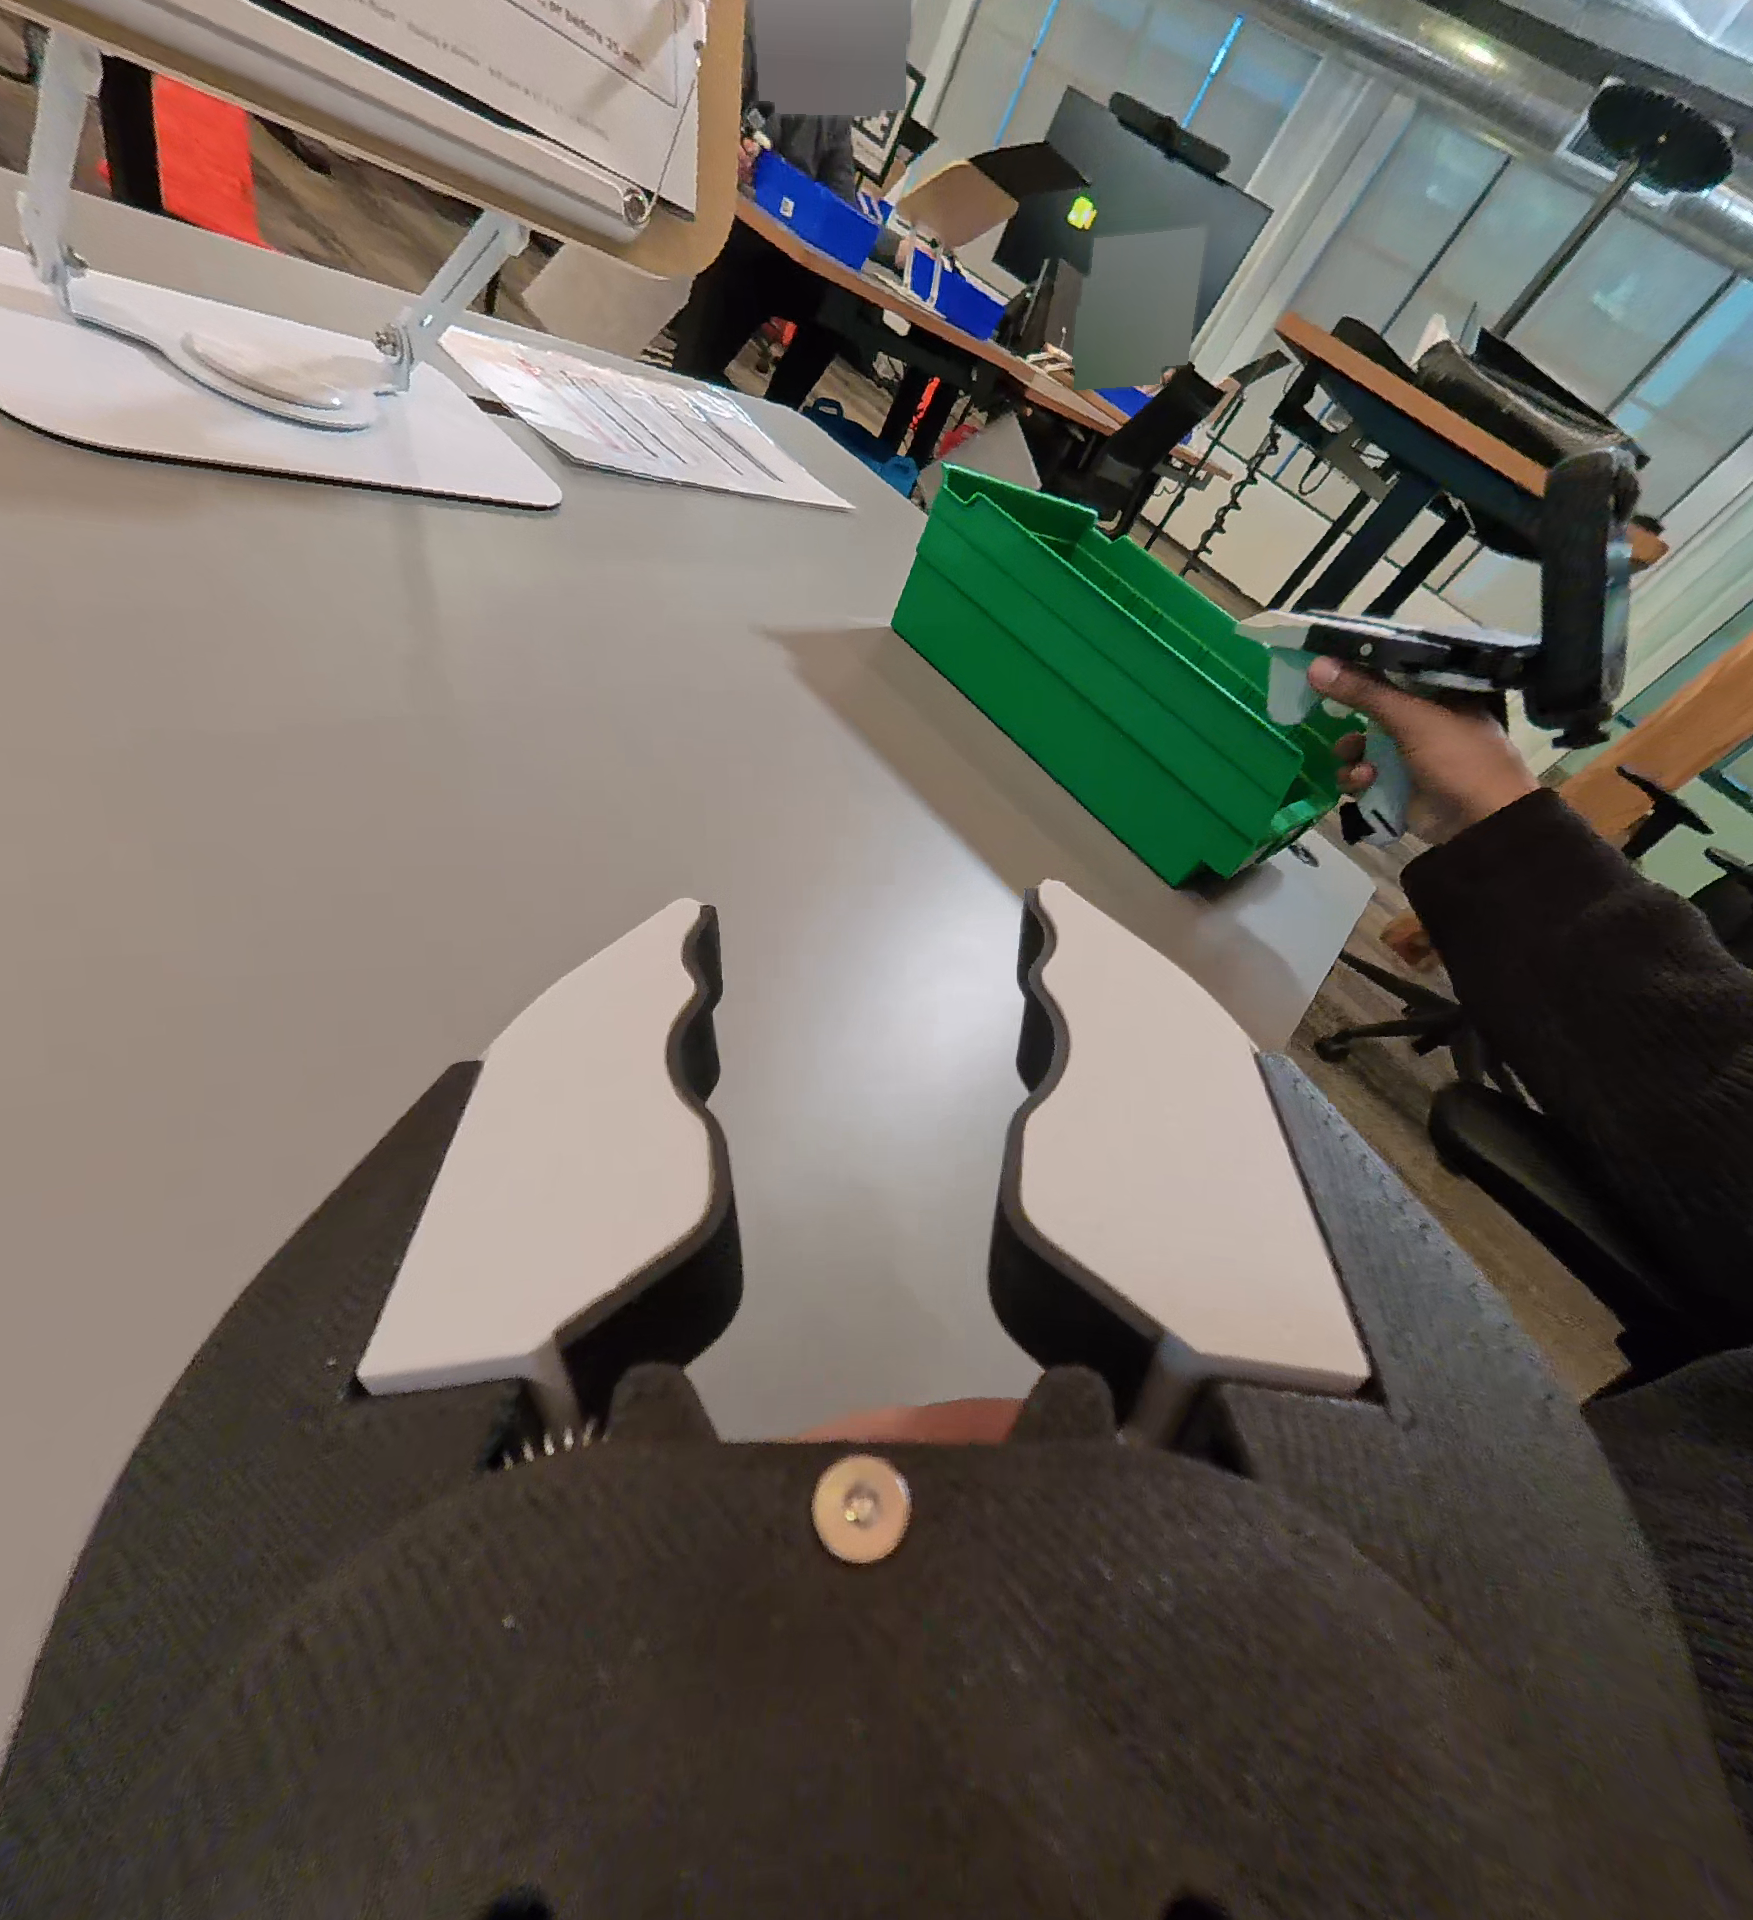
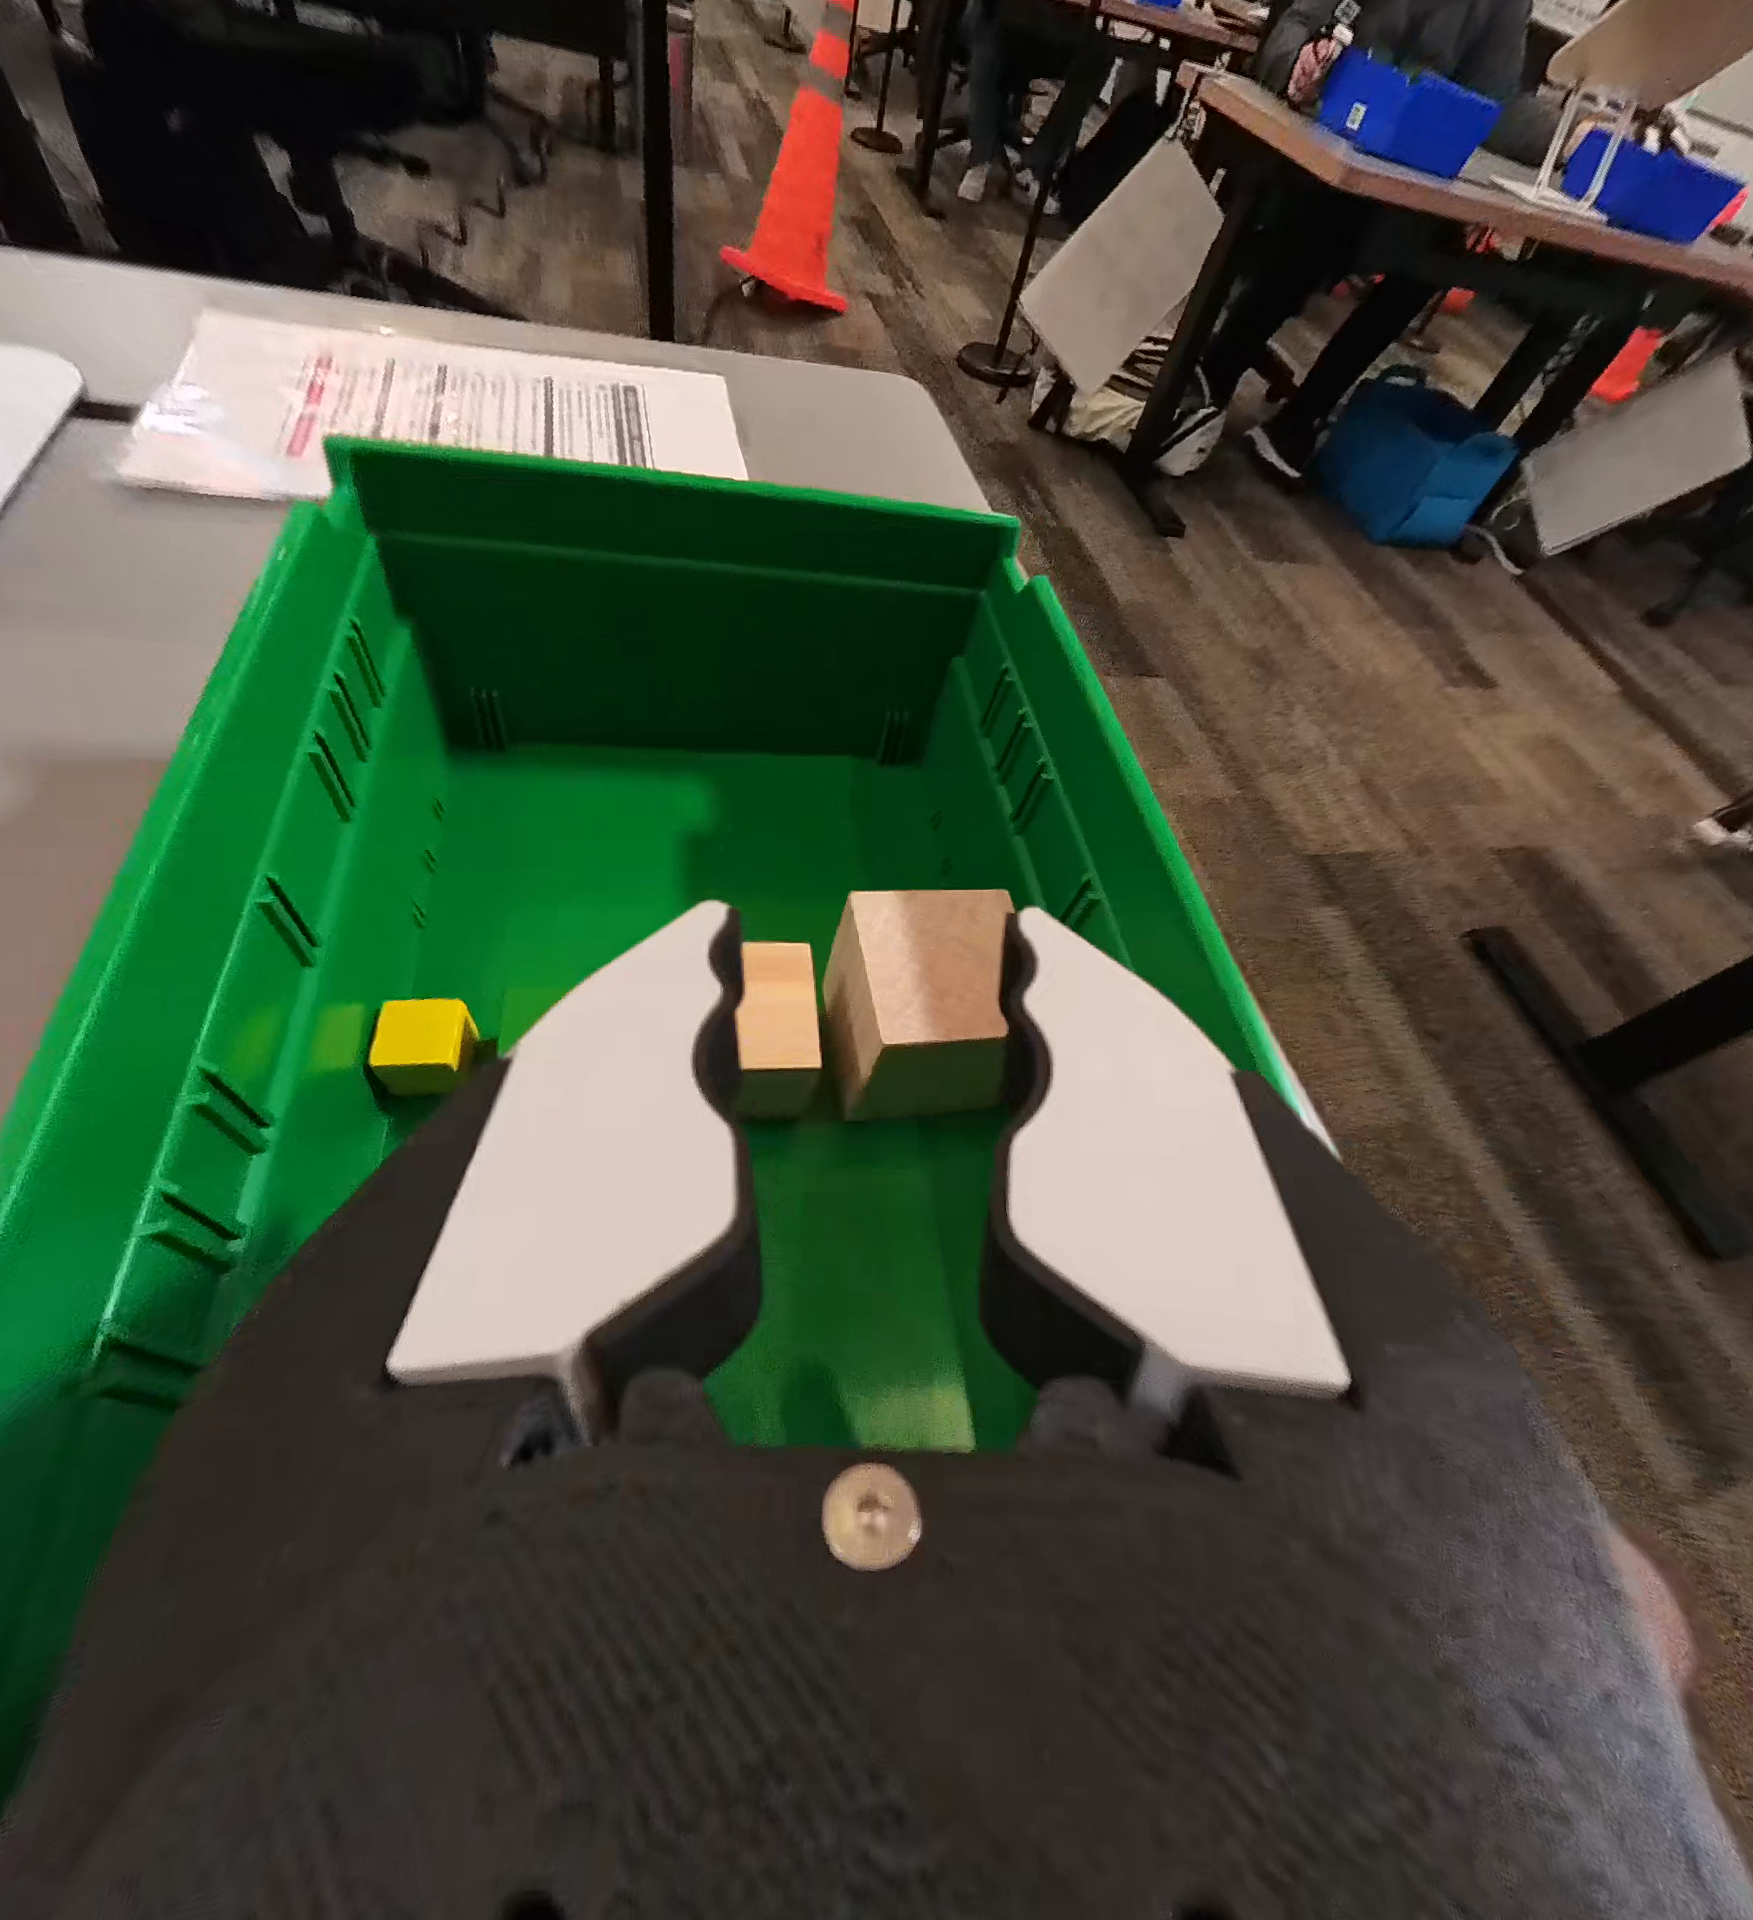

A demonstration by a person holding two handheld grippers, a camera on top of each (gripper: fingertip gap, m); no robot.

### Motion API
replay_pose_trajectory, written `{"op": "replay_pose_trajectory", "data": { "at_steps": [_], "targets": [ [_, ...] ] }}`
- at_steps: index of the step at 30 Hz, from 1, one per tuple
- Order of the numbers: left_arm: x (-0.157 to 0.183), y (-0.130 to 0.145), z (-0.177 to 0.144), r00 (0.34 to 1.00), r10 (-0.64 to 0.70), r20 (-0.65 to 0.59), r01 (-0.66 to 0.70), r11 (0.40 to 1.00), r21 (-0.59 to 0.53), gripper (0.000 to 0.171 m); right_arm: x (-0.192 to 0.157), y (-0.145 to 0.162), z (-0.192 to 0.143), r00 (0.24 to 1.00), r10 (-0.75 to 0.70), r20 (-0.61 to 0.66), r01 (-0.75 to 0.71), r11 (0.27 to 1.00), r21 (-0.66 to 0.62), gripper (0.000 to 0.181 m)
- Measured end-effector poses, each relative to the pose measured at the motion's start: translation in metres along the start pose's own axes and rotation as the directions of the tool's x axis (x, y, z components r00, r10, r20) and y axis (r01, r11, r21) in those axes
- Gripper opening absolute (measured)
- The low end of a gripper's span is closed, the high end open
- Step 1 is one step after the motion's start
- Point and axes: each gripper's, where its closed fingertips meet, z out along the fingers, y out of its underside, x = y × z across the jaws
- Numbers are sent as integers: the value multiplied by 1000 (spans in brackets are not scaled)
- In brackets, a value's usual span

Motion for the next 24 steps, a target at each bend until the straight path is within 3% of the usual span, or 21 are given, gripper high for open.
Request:
{"op": "replay_pose_trajectory", "data": {
  "at_steps": [6, 11, 18, 22, 24],
  "targets": [
    [-1, 3, 4, 1000, -16, -9, 16, 1000, -14, 56, 33, 6, -11, 996, 59, -67, -59, 998, 0, 56],
    [0, 2, 3, 997, -68, -28, 68, 998, -2, 56, 78, -1, -18, 985, -23, -171, 21, 1000, -17, 56],
    [2, -1, 4, 992, -113, -47, 114, 993, 14, 56, 86, -1, 0, 981, -182, -67, 166, 966, -196, 65],
    [0, -1, 6, 993, -116, -38, 117, 993, 18, 56, 89, 11, 8, 987, -160, -13, 152, 953, -262, 70],
    [0, -2, 5, 992, -117, -38, 118, 993, 25, 56, 85, 21, 15, 995, -74, 65, 91, 949, -301, 69]
  ]
}}
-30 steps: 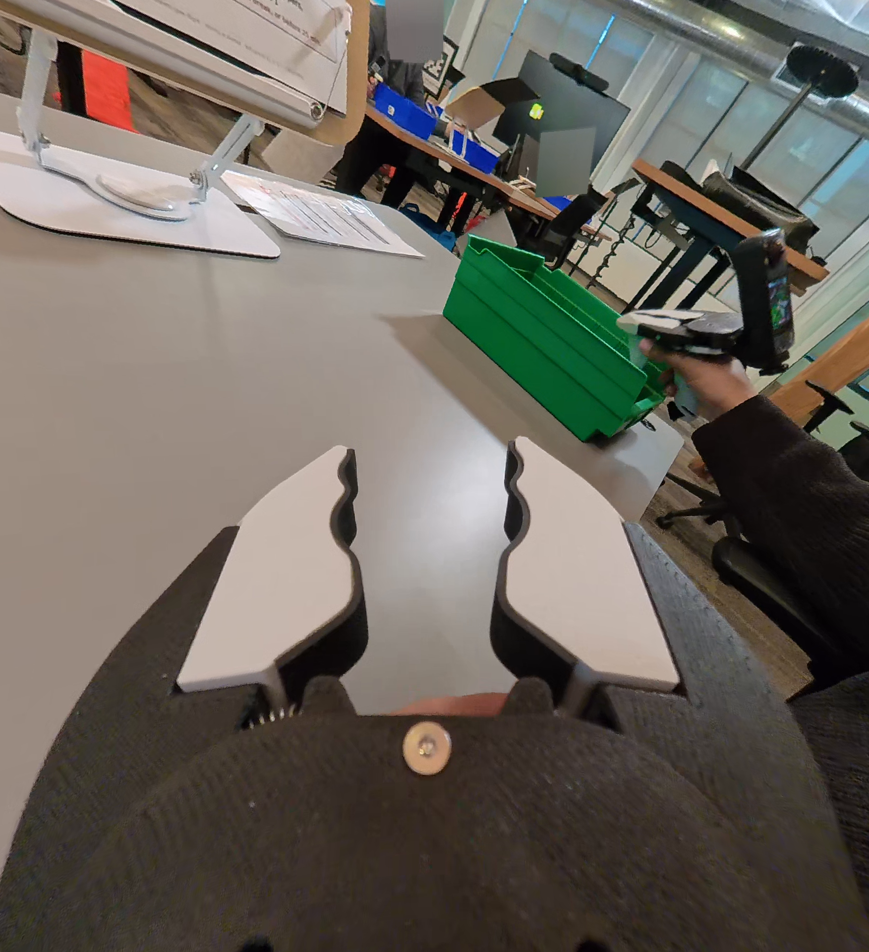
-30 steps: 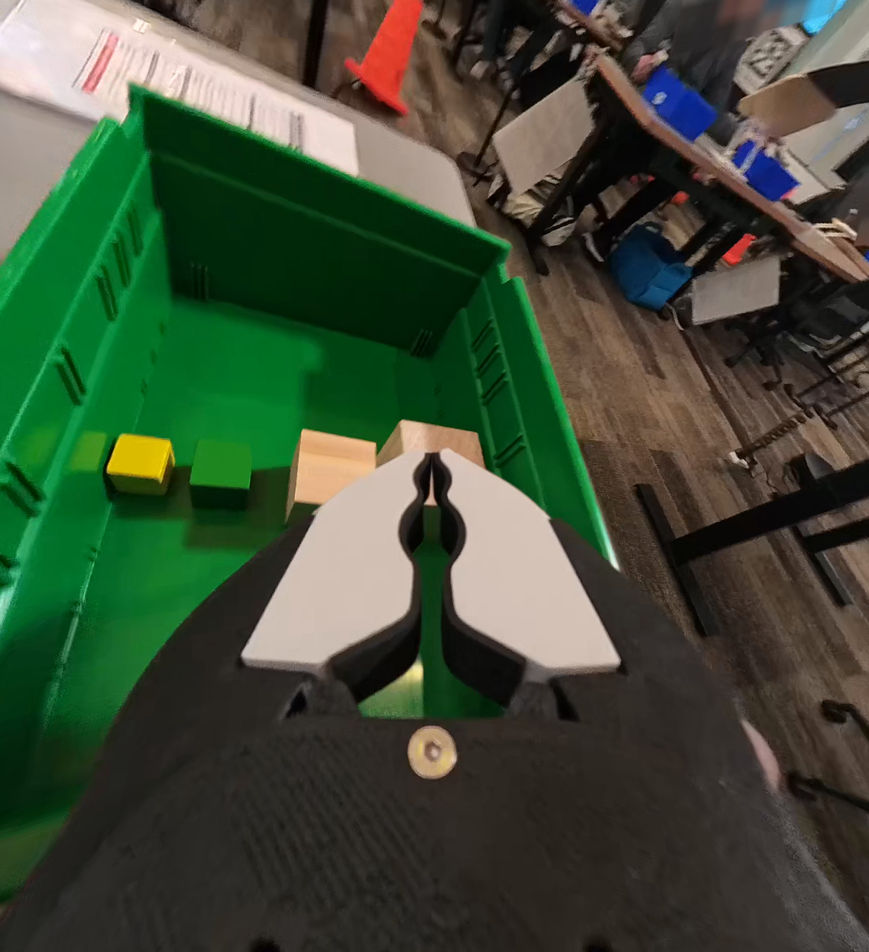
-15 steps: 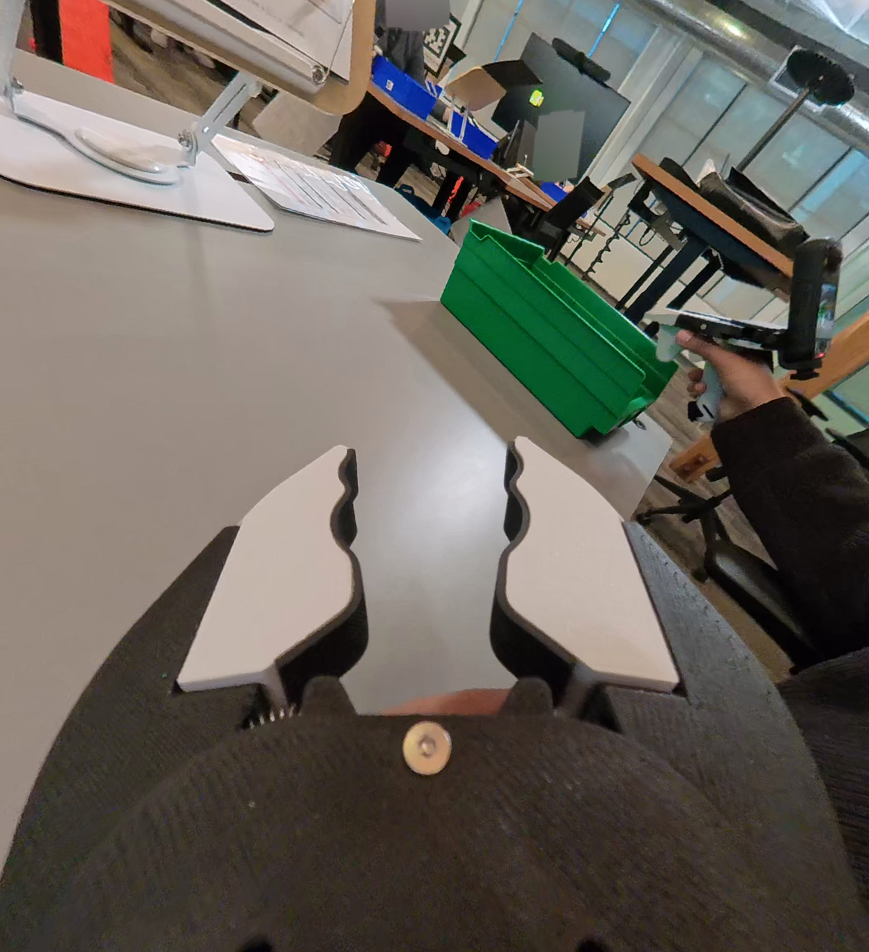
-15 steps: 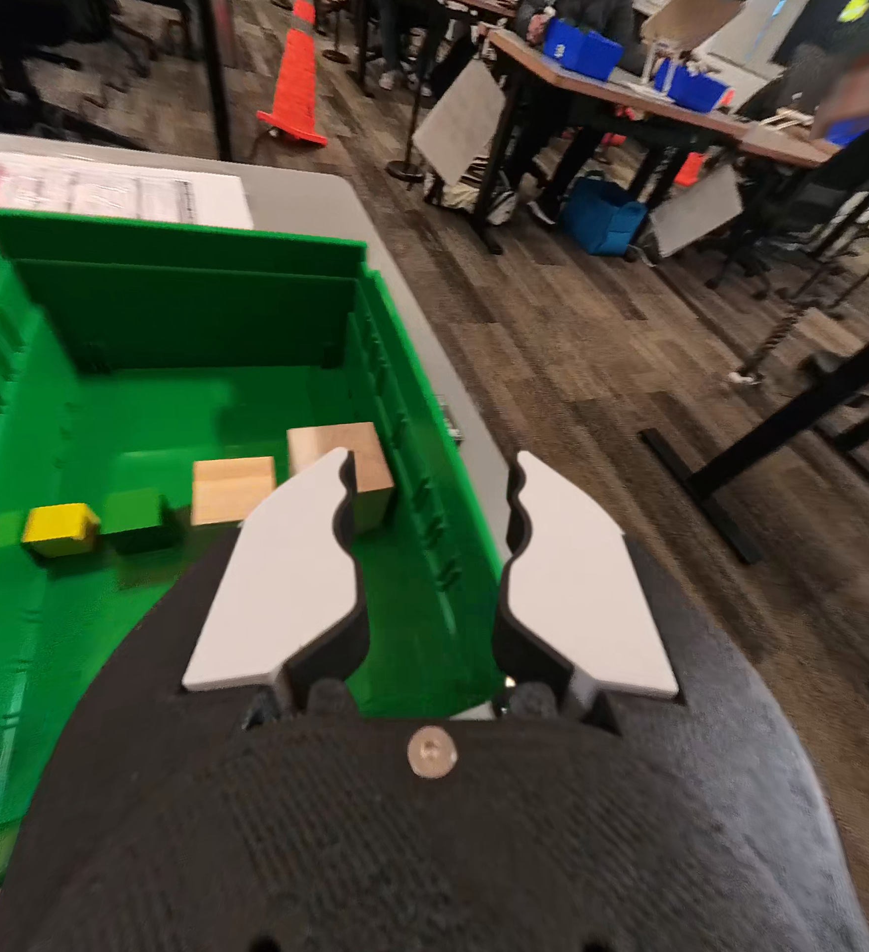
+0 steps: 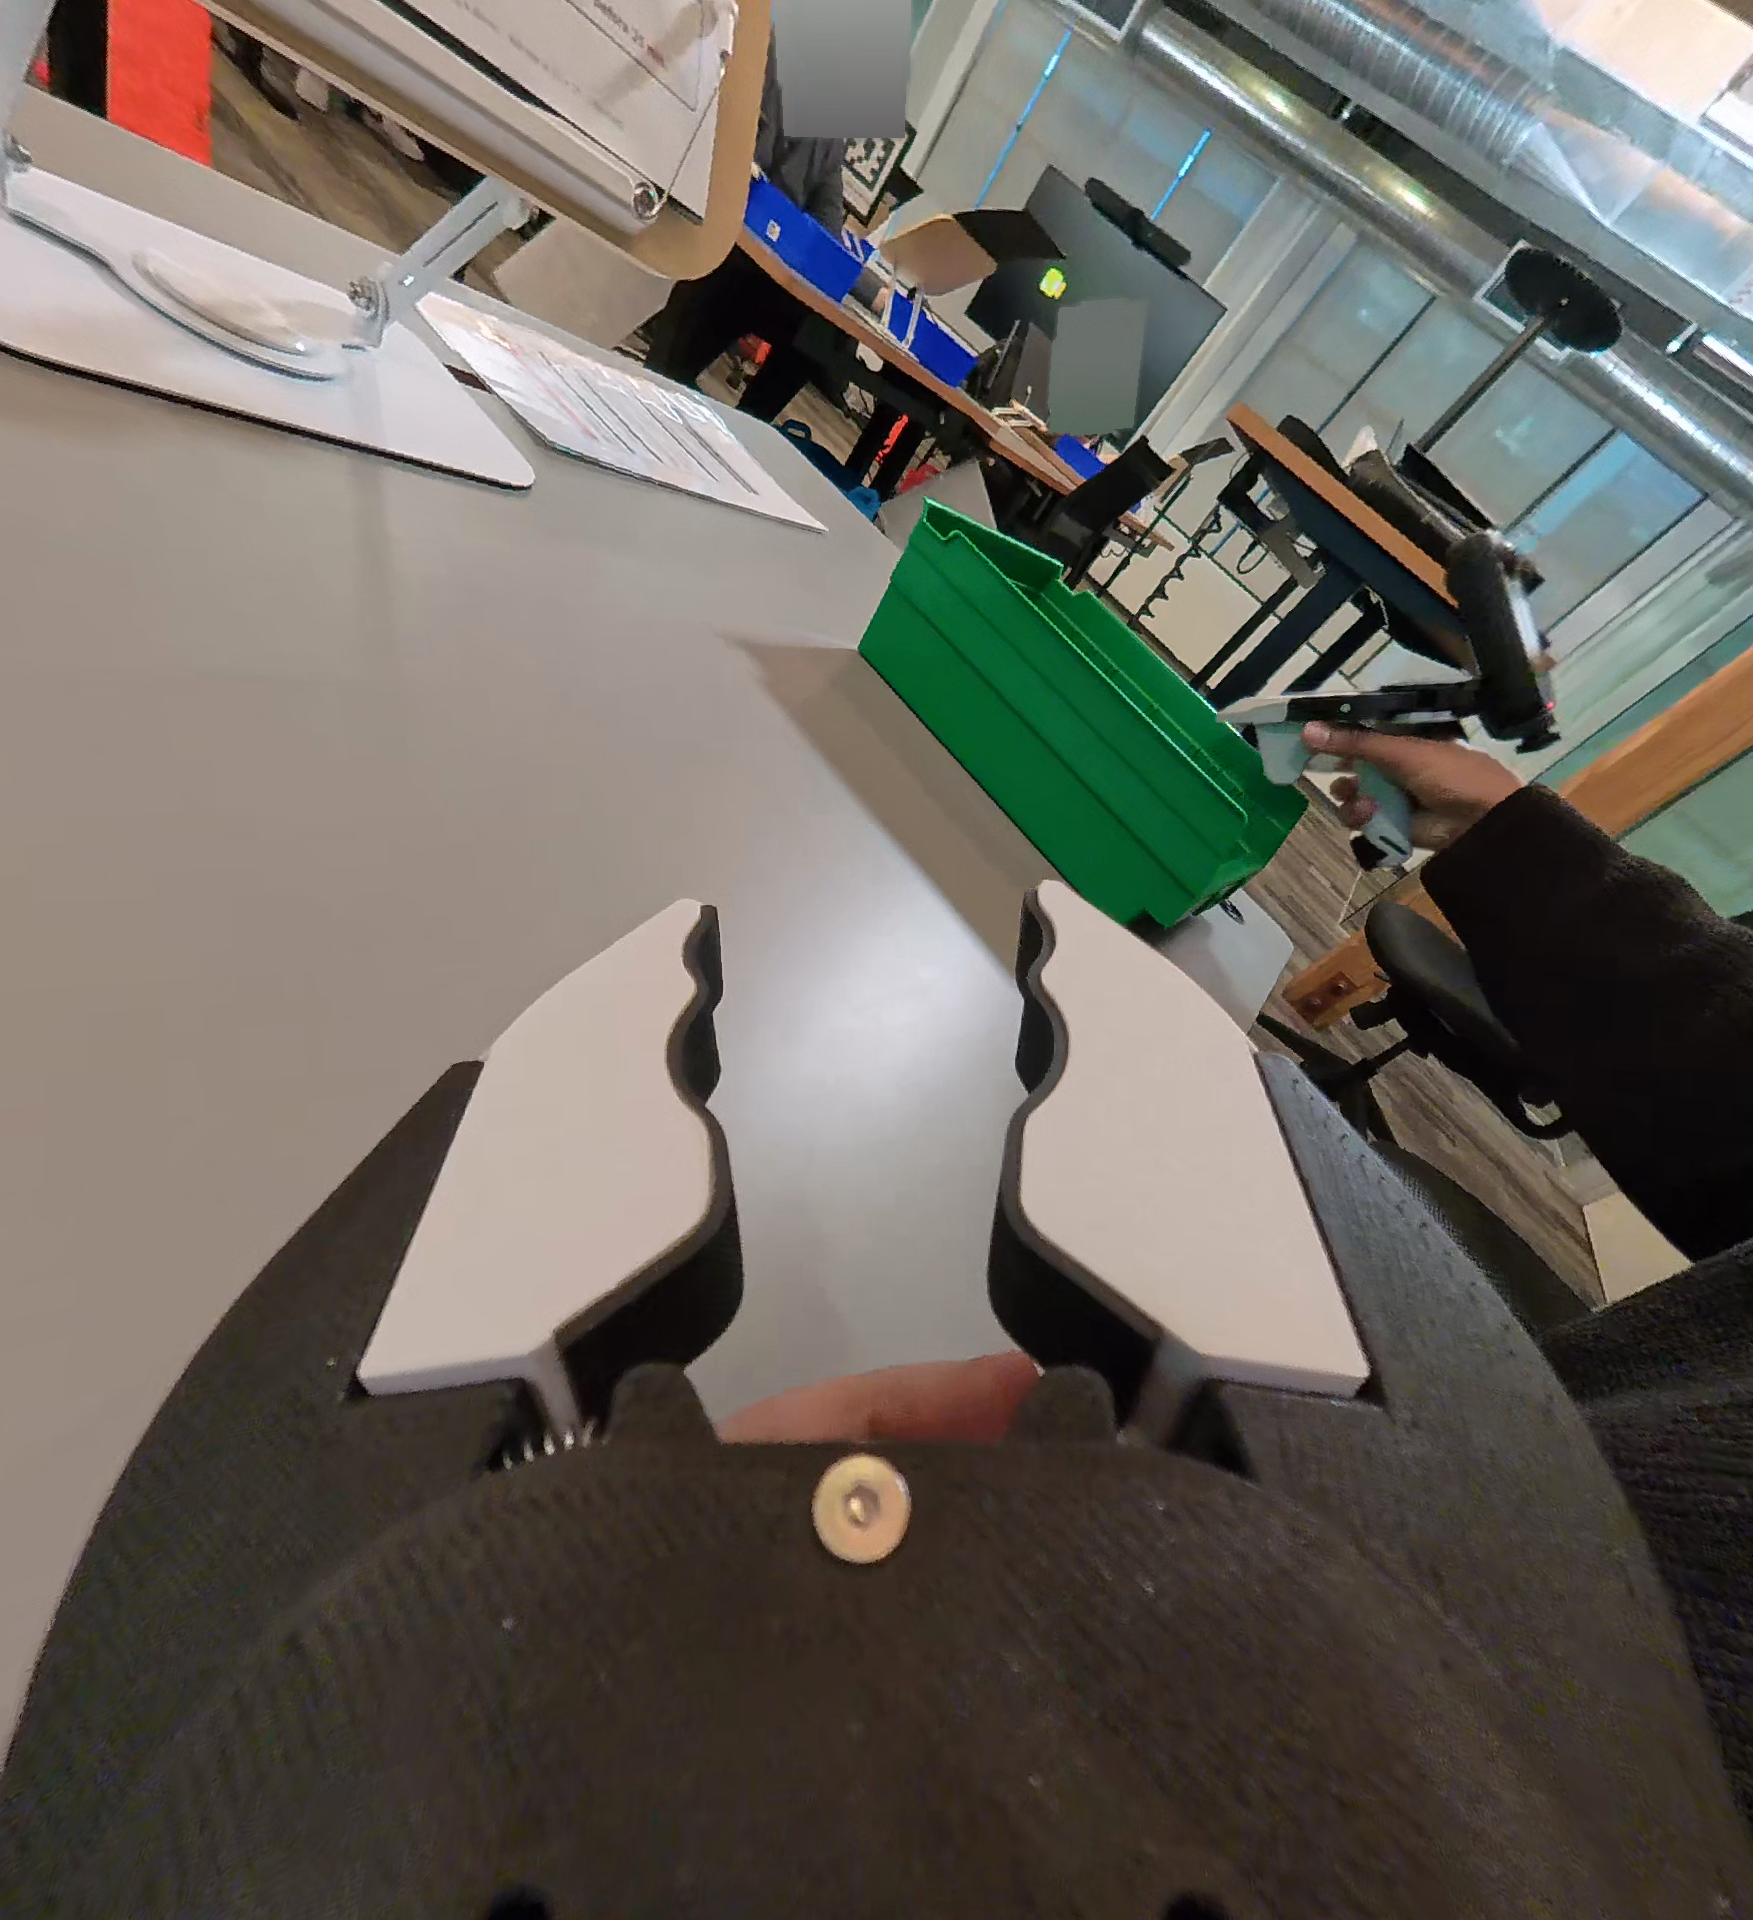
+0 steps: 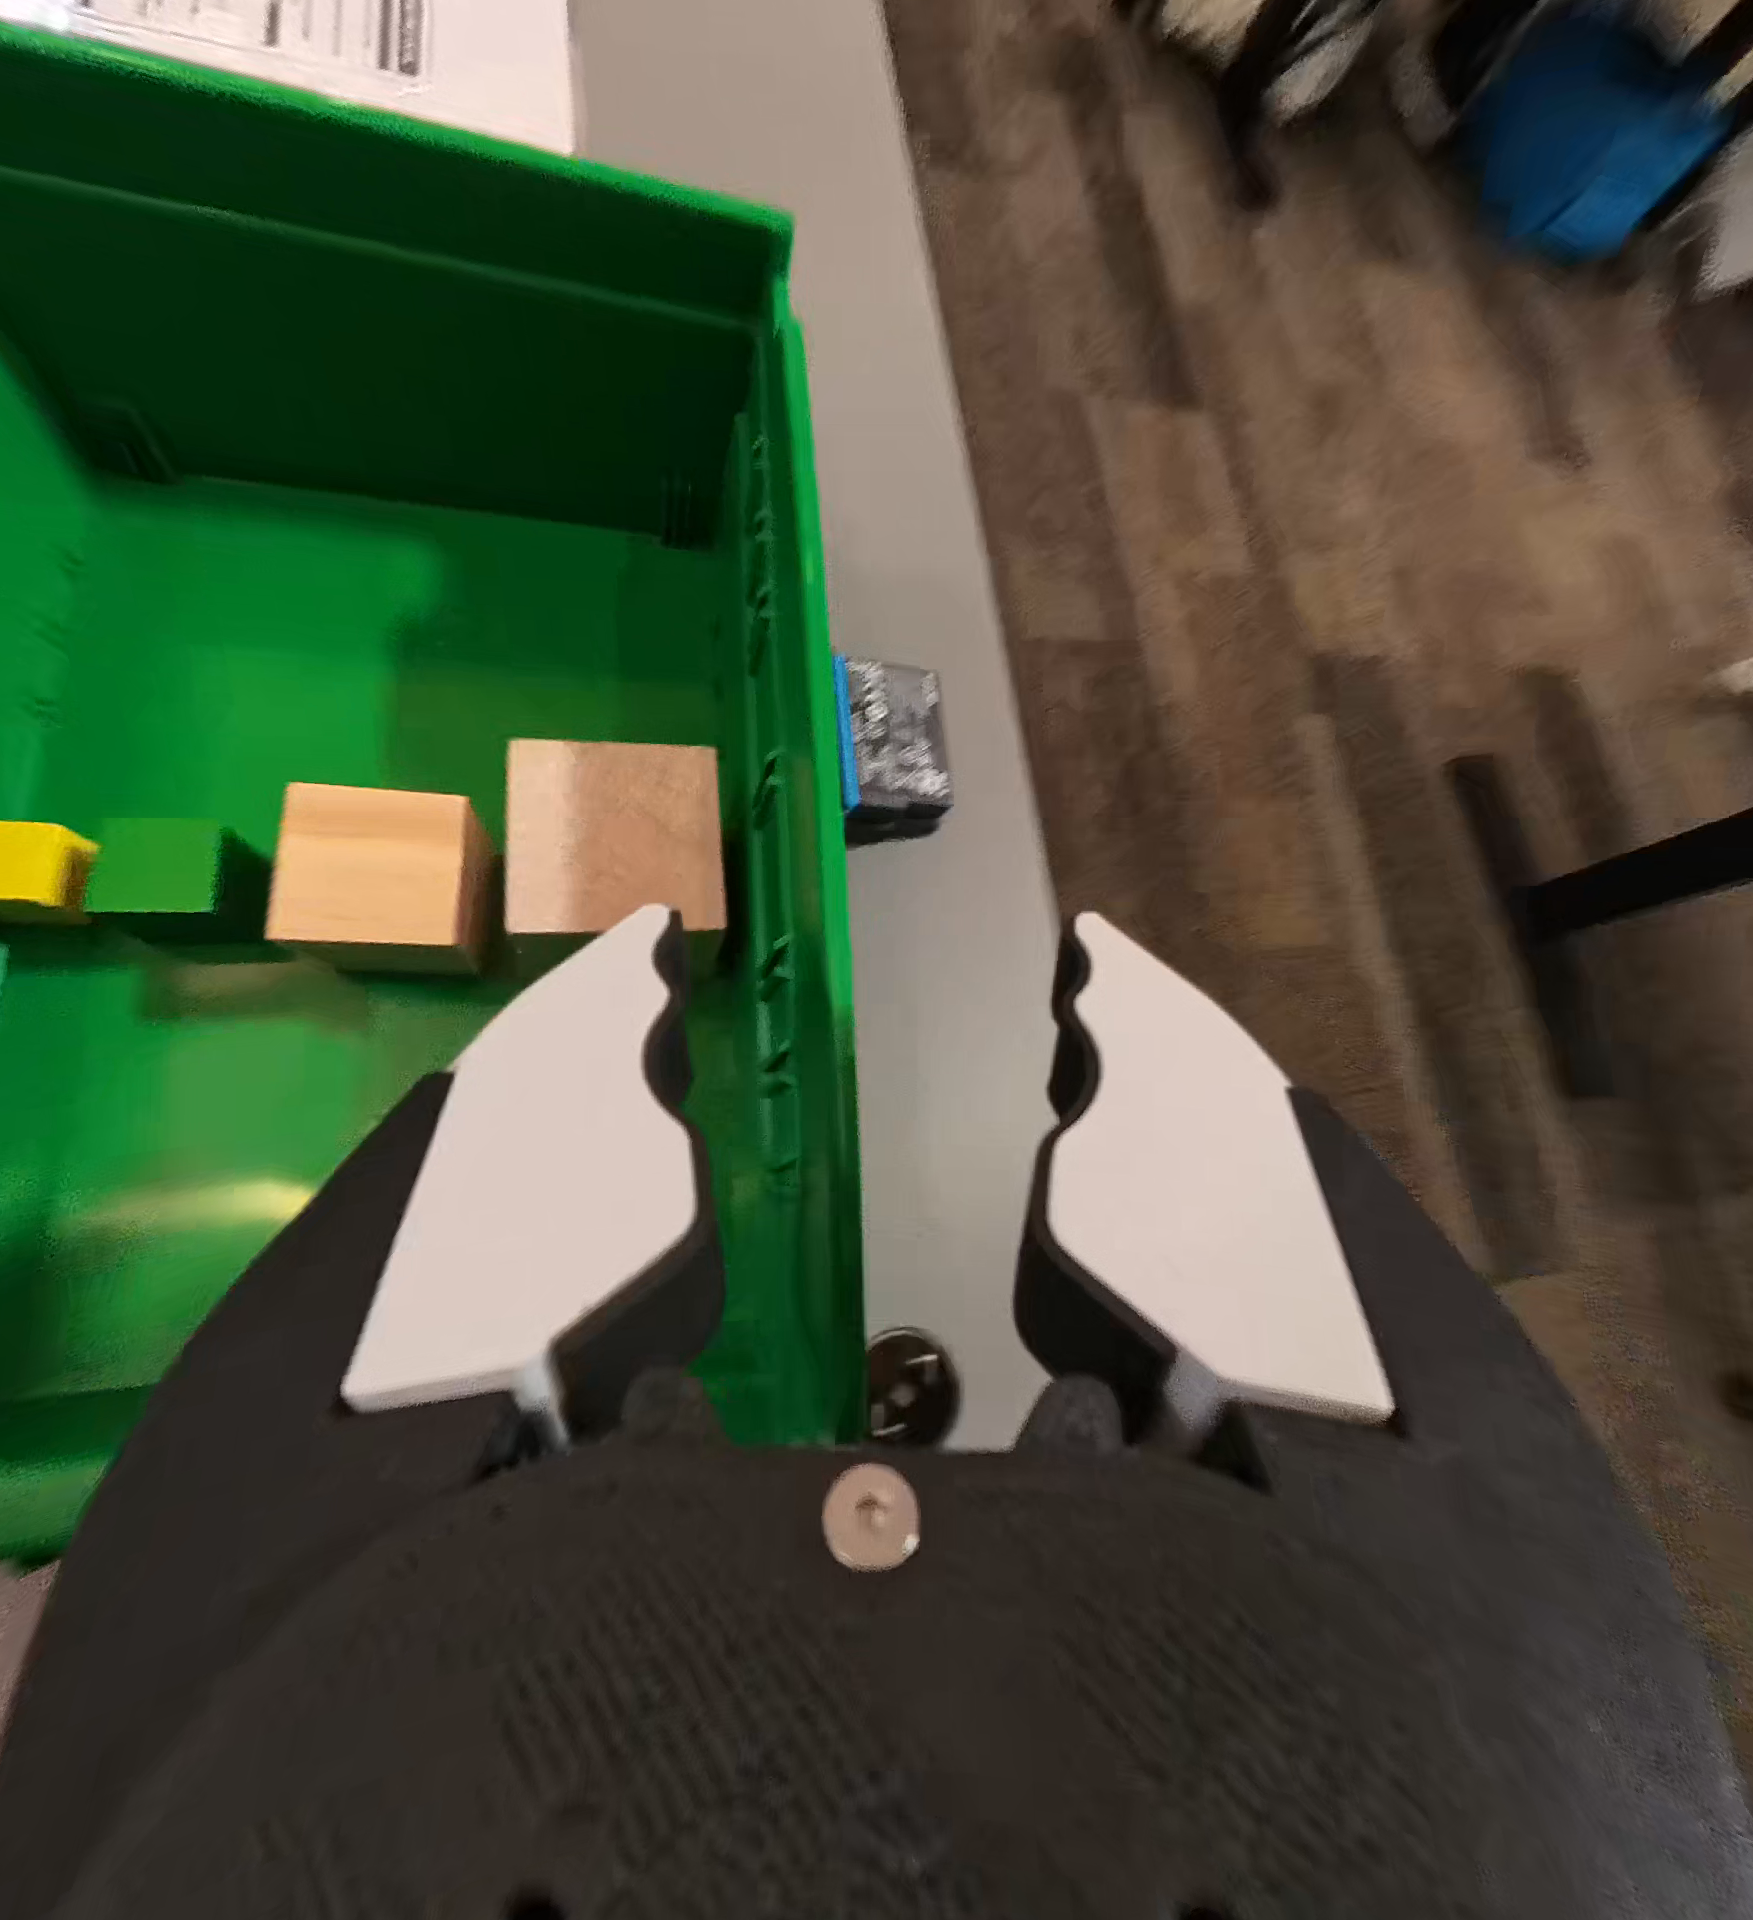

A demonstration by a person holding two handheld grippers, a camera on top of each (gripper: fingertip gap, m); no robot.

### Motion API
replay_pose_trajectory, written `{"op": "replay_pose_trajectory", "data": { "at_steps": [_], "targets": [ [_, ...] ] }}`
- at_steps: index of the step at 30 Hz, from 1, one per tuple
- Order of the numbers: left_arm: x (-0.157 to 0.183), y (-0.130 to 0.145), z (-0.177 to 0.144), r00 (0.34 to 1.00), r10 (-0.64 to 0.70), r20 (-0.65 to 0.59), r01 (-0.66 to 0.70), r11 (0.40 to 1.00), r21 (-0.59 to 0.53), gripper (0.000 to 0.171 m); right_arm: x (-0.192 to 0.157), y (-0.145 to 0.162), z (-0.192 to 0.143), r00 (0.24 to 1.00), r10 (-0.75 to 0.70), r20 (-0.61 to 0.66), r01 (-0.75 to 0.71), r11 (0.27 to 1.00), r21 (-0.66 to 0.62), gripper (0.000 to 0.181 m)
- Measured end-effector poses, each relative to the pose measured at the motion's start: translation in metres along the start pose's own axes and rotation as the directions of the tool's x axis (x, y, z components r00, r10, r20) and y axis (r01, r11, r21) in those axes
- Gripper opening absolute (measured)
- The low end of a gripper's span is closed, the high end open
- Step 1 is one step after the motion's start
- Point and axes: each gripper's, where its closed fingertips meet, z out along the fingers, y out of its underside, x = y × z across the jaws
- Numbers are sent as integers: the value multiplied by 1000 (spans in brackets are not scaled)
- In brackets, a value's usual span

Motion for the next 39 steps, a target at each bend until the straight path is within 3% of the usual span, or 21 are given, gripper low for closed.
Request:
{"op": "replay_pose_trajectory", "data": {
  "at_steps": [4, 6, 16, 29, 39],
  "targets": [
    [2, -1, -1, 1000, -11, -16, 11, 1000, -2, 56, 4, 8, 15, 939, 282, 198, -261, 957, -129, 60],
    [2, -1, -3, 1000, -13, -15, 13, 1000, 3, 56, 6, 5, 14, 916, 307, 257, -280, 950, -138, 62],
    [-1, 0, -2, 999, -37, -25, 37, 999, -7, 55, -7, 32, 22, 950, 158, 268, -75, 952, -296, 60],
    [0, 5, 0, 999, -36, -30, 35, 999, -33, 52, -31, 60, 31, 924, 45, 380, 138, 888, -439, 7],
    [2, 7, 0, 999, -30, -30, 29, 999, -43, 52, -33, 77, 36, 907, -9, 421, 234, 843, -485, 16]
  ]
}}
